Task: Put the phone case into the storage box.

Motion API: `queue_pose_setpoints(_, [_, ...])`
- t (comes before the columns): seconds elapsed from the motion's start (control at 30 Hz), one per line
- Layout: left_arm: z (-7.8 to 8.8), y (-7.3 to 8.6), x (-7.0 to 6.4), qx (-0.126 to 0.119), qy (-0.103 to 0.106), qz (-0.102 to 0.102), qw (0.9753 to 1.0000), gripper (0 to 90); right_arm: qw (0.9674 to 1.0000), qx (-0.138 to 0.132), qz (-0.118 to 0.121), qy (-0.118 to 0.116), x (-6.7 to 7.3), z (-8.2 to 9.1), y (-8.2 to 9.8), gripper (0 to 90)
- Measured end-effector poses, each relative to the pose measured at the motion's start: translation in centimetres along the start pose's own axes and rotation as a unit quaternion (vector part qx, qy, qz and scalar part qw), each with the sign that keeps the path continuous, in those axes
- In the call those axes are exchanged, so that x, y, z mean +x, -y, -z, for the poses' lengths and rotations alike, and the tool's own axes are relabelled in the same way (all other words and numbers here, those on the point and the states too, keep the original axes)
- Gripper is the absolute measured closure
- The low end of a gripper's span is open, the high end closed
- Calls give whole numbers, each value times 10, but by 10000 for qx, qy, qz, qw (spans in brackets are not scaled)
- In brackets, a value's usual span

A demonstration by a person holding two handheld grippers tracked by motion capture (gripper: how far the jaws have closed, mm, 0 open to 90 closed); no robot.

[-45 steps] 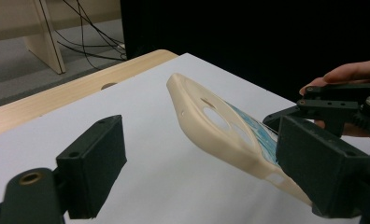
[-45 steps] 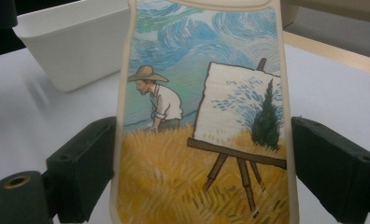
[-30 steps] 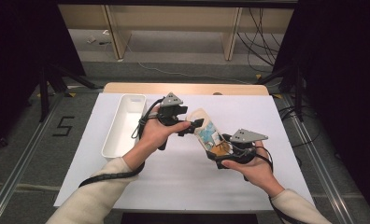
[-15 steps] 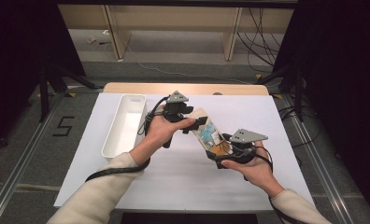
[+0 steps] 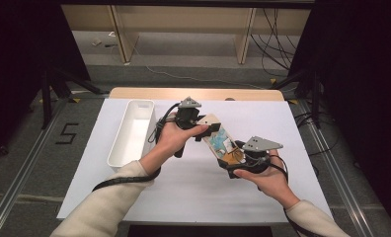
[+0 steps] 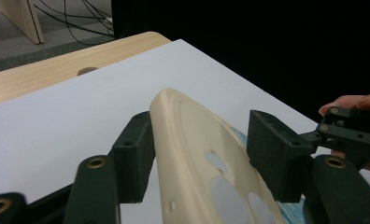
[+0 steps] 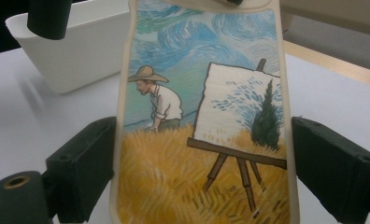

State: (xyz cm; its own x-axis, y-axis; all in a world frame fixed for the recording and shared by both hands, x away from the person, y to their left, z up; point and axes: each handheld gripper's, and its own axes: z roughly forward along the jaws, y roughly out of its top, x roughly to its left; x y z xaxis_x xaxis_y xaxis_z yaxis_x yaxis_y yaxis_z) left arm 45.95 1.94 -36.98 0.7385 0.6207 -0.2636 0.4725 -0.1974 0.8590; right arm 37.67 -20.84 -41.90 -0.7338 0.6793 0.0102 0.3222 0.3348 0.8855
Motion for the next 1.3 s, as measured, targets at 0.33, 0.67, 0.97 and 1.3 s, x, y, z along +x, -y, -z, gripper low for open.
queue_pose_setpoints(0.33, [1,-1,2,-108,161,251,9995,558,10000,55,11,13,0,-1,1,116])
queue_pose_setpoints(0.67, [5,-3,0,-327,583,522,9964,731,9998,134,113,70,2,-3,2,112])
queue_pose_setpoints(0.97, [9,-9,-17,-368,553,-77,9978,798,9997,93,193,80,-2,2,0,317])
queue_pose_setpoints(1.3, [18,-7,-15,-302,744,-459,9957,800,9996,120,191,-158,-12,0,3,200])
